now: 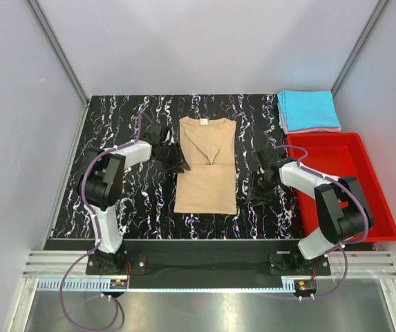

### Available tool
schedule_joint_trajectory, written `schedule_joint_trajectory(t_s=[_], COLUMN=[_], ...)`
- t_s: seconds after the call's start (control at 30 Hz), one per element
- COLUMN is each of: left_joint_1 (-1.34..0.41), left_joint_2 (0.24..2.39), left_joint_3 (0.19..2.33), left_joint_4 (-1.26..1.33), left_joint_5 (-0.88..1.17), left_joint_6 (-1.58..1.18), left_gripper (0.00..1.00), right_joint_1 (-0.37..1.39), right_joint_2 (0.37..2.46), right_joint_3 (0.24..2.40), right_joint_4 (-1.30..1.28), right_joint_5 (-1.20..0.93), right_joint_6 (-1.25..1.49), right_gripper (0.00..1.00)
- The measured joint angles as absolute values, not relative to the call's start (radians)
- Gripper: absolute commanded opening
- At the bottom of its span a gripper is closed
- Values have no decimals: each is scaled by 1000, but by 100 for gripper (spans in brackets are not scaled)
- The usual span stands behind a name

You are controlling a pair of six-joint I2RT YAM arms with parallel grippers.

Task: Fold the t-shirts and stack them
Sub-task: Fold the tshirt

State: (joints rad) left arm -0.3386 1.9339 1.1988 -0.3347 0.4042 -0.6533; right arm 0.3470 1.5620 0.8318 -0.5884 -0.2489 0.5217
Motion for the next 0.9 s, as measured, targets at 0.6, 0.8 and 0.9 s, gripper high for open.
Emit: schedule_joint_trajectory(t_s=[0.6,0.8,0.9], left_joint_1=[-338,-338,-339], left_joint_2=[1571,1530,1504], left_joint_3=[979,776,746], left_joint_4=[-560,-553,-517], left_joint_5=[365,397,403], left_joint_6=[-572,-591,-606], left_gripper=[70,66,65], right_joint_1=[384,421,440], right_joint_2=[1357,1421,1440], right_joint_3=[652,633,634], right_joint_4=[-445,-356,-314], right_joint_5=[-296,-334,-359], right_joint_6=[774,821,836], right_gripper=[68,66,65])
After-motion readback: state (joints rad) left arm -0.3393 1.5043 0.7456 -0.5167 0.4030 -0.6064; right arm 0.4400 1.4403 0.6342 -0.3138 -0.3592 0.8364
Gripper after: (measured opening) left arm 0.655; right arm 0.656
